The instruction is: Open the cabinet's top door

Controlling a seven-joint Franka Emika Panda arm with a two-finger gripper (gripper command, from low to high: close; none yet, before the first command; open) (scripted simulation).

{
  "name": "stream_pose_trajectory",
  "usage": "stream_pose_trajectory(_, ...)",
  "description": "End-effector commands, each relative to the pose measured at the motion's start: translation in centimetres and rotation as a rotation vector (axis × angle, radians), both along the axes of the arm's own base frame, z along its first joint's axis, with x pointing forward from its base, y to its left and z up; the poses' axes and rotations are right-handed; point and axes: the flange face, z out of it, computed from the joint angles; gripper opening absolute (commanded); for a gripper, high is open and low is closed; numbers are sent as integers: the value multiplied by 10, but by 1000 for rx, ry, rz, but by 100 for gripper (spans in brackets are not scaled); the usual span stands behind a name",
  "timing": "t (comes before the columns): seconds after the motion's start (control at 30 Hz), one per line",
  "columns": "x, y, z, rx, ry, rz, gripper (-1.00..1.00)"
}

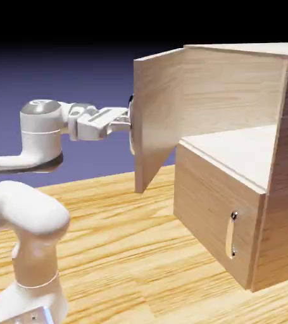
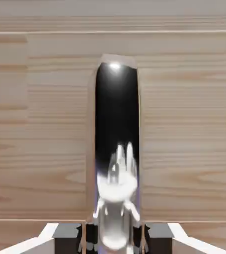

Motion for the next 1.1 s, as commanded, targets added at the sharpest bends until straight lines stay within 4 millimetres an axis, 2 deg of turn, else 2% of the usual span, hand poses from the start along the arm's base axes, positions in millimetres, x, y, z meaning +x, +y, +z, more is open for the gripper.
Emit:
stream_pose_trajectory(0.0, -4, 6, 0, 0, 0, -18, -100)
stream_pose_trajectory(0.23, -27, 61, 0, 0, 0, -154, -100)
stream_pose_trajectory(0.53, -49, 150, 0, 0, 0, -362, -100)
stream_pose_trajectory(0.77, -53, 212, 0, 0, 0, -505, -100)
stream_pose_trajectory(1.07, -47, 277, 0, 0, 0, -653, -100)
